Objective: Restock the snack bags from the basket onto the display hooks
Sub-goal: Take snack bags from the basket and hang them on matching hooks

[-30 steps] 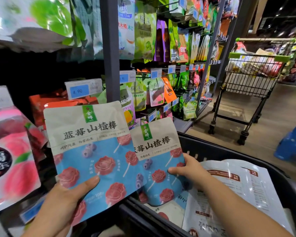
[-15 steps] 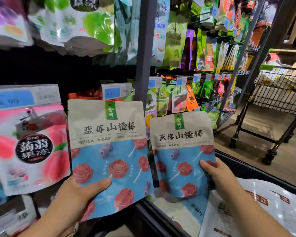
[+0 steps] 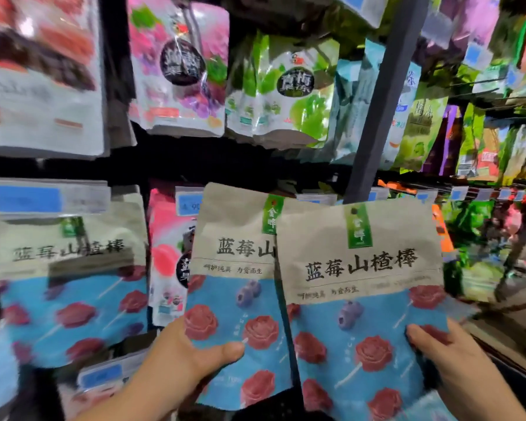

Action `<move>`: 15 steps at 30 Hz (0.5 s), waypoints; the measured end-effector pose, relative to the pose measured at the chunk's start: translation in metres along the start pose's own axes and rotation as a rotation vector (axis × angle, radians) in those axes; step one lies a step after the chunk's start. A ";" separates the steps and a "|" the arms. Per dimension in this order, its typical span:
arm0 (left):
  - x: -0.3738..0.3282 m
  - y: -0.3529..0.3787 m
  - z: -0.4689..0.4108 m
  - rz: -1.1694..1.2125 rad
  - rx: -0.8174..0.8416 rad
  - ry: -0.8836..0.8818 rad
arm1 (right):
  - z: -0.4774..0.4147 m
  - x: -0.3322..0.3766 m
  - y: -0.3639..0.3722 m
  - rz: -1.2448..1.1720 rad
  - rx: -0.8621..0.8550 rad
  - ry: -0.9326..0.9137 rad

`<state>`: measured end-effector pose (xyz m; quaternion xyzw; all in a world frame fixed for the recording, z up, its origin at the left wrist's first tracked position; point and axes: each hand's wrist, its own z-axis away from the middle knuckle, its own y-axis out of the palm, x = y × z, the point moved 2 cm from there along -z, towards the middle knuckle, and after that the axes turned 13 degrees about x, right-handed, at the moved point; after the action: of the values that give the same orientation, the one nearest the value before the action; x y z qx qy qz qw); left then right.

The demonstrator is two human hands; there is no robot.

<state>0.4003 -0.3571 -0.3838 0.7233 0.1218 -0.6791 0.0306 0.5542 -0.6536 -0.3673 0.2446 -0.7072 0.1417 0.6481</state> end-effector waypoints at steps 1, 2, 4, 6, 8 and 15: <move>-0.001 -0.006 0.006 -0.010 -0.010 0.004 | -0.005 0.000 0.010 0.040 0.037 0.023; -0.002 -0.012 0.011 -0.020 -0.028 0.008 | -0.009 -0.002 0.019 0.064 0.073 0.036; -0.005 -0.025 0.023 -0.028 -0.058 0.056 | -0.020 -0.004 0.035 0.080 0.160 0.058; -0.008 -0.042 0.036 -0.076 -0.082 0.049 | -0.029 -0.003 0.055 0.059 0.249 0.082; -0.009 -0.058 0.048 -0.081 -0.114 0.044 | -0.037 -0.002 0.077 0.010 0.349 0.073; -0.006 -0.118 0.090 -0.092 -0.171 -0.036 | -0.065 -0.022 0.143 0.097 0.520 0.077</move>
<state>0.2865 -0.2622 -0.3701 0.6992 0.2116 -0.6799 0.0632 0.5339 -0.4961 -0.3643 0.3631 -0.6327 0.3586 0.5825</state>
